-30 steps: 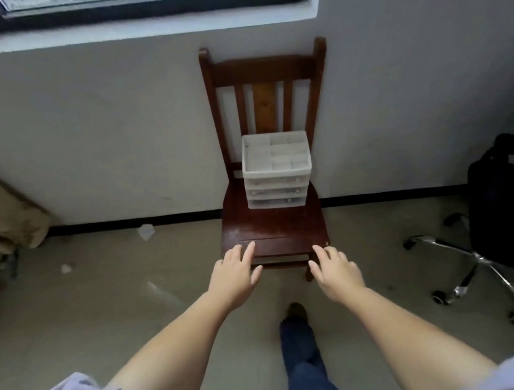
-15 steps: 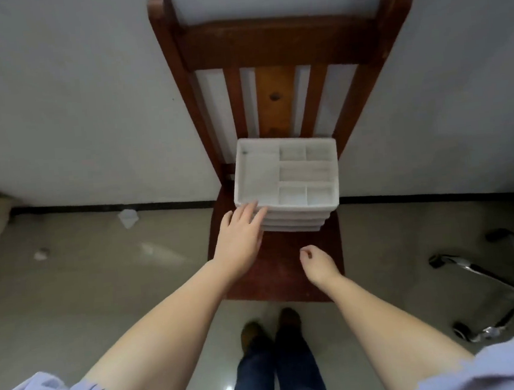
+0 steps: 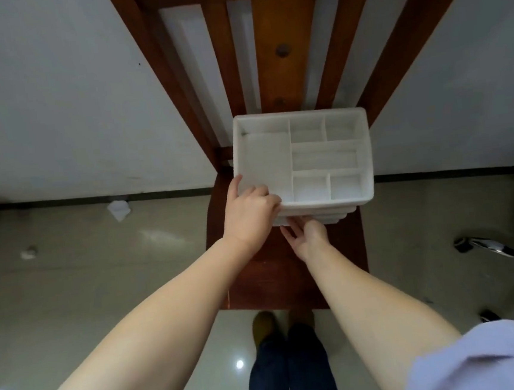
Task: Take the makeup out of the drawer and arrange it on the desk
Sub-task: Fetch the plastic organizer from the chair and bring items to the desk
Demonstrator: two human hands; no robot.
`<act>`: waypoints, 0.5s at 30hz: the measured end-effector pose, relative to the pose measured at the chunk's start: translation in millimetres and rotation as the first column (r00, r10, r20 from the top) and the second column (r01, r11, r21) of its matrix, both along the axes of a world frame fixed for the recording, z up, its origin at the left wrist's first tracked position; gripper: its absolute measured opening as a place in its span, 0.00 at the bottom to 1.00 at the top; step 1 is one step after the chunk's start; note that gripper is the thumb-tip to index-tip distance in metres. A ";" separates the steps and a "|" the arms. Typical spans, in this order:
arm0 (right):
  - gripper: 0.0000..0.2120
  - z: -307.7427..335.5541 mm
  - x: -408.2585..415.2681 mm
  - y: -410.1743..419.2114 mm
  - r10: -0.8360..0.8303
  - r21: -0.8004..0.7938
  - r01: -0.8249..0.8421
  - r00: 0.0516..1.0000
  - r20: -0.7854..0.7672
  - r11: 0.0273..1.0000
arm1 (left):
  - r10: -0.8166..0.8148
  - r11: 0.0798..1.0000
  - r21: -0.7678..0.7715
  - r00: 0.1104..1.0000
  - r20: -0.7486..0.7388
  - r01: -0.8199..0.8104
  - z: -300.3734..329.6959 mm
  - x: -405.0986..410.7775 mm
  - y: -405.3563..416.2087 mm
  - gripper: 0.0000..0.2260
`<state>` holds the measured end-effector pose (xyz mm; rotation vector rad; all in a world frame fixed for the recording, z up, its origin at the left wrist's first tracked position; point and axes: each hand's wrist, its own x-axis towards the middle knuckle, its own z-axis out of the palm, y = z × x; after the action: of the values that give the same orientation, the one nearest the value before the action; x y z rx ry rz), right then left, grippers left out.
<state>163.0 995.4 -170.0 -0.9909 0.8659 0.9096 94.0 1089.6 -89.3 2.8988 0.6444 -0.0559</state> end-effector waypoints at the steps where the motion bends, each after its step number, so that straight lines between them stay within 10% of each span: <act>1: 0.09 -0.2 1.2 -1.2 -0.007 0.004 0.007 1.000 -0.003 1.000 | -0.006 1.000 0.005 1.000 -0.011 0.006 0.8 0.8 0.2 0.12; 15: 0.14 -19.9 -58.4 -48.7 -0.014 -0.020 0.013 0.996 -0.084 1.000 | -0.040 0.999 0.013 0.999 -0.014 0.040 0.5 -0.1 0.6 0.14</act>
<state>104.6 946.7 -190.0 -0.9679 0.9525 0.9383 93.9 1090.3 -88.9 2.9268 0.5914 -0.0775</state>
